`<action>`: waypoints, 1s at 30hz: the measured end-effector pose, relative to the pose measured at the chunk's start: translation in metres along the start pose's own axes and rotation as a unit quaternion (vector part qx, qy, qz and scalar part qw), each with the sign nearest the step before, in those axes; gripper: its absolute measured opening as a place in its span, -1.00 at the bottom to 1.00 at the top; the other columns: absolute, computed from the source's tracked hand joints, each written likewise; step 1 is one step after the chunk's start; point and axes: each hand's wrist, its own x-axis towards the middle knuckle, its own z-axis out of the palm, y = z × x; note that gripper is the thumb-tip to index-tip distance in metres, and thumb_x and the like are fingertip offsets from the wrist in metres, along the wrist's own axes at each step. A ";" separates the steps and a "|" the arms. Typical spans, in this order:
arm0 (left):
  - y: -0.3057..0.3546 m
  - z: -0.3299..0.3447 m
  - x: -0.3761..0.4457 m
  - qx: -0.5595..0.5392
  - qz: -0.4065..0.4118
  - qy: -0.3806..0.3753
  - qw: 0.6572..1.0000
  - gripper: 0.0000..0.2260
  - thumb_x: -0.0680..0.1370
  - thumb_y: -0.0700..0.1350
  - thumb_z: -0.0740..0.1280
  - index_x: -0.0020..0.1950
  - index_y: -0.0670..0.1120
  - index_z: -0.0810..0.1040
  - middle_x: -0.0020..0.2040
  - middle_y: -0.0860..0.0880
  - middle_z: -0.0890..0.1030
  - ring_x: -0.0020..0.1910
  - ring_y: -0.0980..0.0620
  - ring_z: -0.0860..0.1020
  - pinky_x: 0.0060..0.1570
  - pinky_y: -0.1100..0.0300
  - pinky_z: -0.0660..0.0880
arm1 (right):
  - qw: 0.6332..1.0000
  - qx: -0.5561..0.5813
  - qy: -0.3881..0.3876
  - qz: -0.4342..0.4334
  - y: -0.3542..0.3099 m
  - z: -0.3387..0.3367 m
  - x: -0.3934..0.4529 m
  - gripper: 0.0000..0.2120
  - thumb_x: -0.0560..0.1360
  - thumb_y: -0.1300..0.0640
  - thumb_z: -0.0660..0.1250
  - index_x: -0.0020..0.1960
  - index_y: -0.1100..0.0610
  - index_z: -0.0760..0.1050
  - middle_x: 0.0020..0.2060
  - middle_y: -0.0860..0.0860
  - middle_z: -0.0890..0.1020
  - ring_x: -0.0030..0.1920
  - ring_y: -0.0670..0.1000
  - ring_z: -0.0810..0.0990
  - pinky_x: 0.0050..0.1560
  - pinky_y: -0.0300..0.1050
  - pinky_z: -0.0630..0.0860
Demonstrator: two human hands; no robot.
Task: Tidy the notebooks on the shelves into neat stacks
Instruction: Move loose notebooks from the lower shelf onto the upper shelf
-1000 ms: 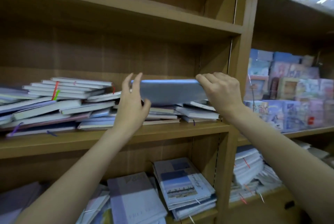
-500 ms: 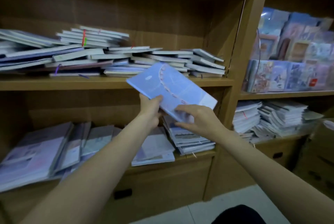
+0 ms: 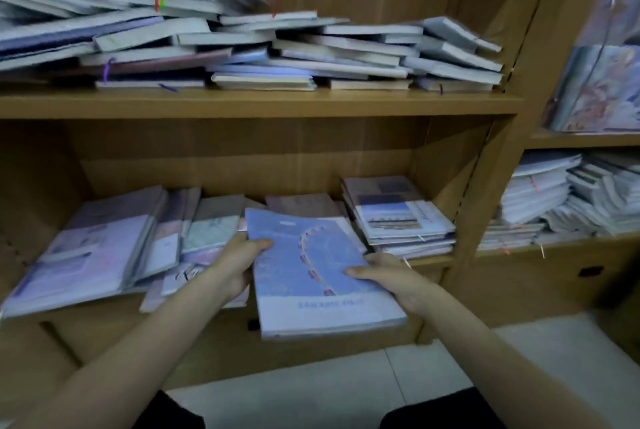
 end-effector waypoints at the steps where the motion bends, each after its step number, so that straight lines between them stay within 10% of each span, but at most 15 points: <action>1: -0.001 0.000 0.007 0.009 -0.009 0.005 1.000 -0.83 0.57 -0.31 0.21 0.14 -0.19 0.48 -0.11 -0.09 0.61 -0.24 0.00 0.60 -0.23 0.13 0.57 | 0.999 0.025 -0.020 0.015 0.003 -0.002 0.005 -0.78 0.46 0.22 0.39 0.09 0.24 0.57 -0.13 0.08 0.69 -0.22 0.00 0.68 -0.25 -0.20 0.56; 8: -0.020 0.003 0.045 0.043 -0.058 -0.010 0.997 -0.82 0.56 -0.35 0.17 0.05 -0.21 0.53 -0.14 -0.11 0.63 -0.25 0.00 0.62 -0.34 0.23 0.59 | 0.995 0.070 0.072 -0.016 0.016 -0.017 0.037 -0.56 0.44 0.33 0.38 0.29 0.21 0.42 0.00 0.09 0.64 -0.05 0.07 0.64 -0.08 -0.12 0.59; 12: -0.007 -0.002 0.067 -0.014 0.021 0.006 1.000 -0.84 0.59 -0.29 0.19 0.07 -0.20 0.55 0.00 -0.09 0.63 -0.02 -0.01 0.61 0.03 0.19 0.55 | 0.986 0.009 0.126 -0.104 -0.024 -0.037 0.076 -0.62 0.46 0.33 0.36 0.22 0.09 0.41 0.05 0.00 0.61 -0.18 -0.13 0.60 -0.32 -0.37 0.53; 14: -0.008 -0.014 0.079 0.098 0.087 0.042 0.991 -0.79 0.58 -0.34 0.19 0.18 -0.30 0.50 0.09 -0.18 0.60 0.08 -0.08 0.56 0.11 0.17 0.48 | 0.976 -0.123 0.150 -0.095 -0.037 -0.048 0.111 -0.50 0.46 0.22 0.40 0.36 0.21 0.36 0.22 0.09 0.50 0.05 0.02 0.57 -0.09 -0.28 0.55; 17: -0.028 -0.043 0.092 0.474 0.226 0.083 0.847 -0.72 0.53 -0.37 0.19 0.21 -0.27 0.52 0.12 -0.23 0.59 0.10 -0.19 0.55 0.07 0.13 0.45 | 0.907 -0.386 0.158 -0.055 -0.036 -0.039 0.143 -0.45 0.52 0.15 0.33 0.44 0.25 0.25 0.39 0.19 0.28 0.31 0.18 0.38 0.22 -0.09 0.32; 21: -0.058 -0.086 0.104 0.688 0.284 0.054 0.666 -0.55 0.26 -0.18 0.47 0.12 -0.22 0.56 0.06 -0.27 0.61 -0.01 -0.35 0.59 -0.14 -0.20 0.53 | 0.886 -0.454 -0.017 -0.092 -0.003 0.008 0.149 -0.35 0.45 -0.09 0.39 0.45 0.09 0.26 0.44 0.10 0.22 0.44 0.14 0.19 0.39 -0.02 0.20; 25: -0.067 -0.113 0.104 0.751 0.234 0.061 0.614 -0.16 0.01 -0.01 0.67 0.21 -0.05 0.40 0.17 -0.22 0.57 0.04 -0.29 0.58 -0.19 -0.16 0.54 | 0.773 -0.622 -0.026 -0.120 0.012 0.027 0.159 -0.19 0.41 -0.20 0.38 0.51 -0.06 0.04 0.50 0.04 0.02 0.47 0.17 0.02 0.41 0.13 0.10; 30: -0.067 -0.122 0.104 0.763 0.253 0.064 0.592 -0.09 0.06 0.06 0.64 0.33 0.01 0.32 0.24 -0.17 0.53 0.11 -0.23 0.56 -0.09 -0.11 0.53 | 0.767 -0.632 -0.049 -0.104 -0.002 0.033 0.168 -0.20 0.43 -0.16 0.39 0.51 0.02 0.07 0.49 0.05 0.08 0.46 0.17 0.10 0.40 0.10 0.20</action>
